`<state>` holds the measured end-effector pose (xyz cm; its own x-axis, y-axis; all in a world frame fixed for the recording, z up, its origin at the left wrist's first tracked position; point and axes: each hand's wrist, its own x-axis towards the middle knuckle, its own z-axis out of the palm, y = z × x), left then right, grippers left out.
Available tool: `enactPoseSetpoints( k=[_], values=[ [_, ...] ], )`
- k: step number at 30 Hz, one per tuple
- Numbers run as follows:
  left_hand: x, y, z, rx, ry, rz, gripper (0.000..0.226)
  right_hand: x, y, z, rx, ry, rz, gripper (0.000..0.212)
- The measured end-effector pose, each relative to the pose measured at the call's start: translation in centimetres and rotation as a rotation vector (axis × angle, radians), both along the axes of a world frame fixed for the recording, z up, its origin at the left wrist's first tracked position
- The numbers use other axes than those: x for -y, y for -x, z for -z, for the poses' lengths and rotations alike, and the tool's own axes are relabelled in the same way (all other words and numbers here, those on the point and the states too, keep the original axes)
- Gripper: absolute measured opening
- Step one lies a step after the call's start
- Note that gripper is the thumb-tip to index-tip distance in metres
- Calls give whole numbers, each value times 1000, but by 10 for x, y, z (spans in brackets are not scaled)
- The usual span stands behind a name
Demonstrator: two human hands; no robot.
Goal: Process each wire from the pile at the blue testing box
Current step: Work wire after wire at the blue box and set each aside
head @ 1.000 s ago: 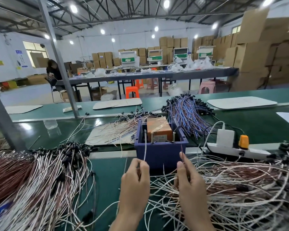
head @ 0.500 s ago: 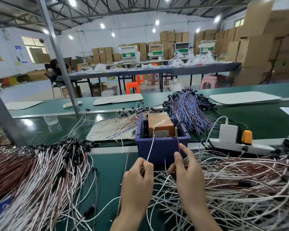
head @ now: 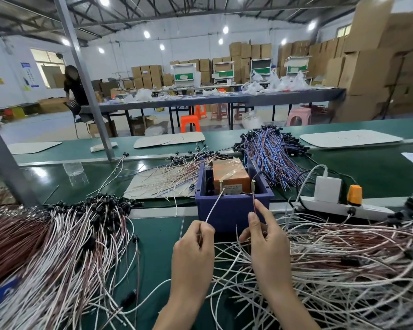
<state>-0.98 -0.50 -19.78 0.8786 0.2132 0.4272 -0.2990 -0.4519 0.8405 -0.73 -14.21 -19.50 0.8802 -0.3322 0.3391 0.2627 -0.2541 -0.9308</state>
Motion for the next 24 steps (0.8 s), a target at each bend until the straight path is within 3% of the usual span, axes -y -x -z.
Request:
enactPoseSetpoints(
  k=[24],
  values=[
    [-7, 0, -1, 43, 15, -102, 31, 2, 1, 0, -4, 24, -7, 38]
  ],
)
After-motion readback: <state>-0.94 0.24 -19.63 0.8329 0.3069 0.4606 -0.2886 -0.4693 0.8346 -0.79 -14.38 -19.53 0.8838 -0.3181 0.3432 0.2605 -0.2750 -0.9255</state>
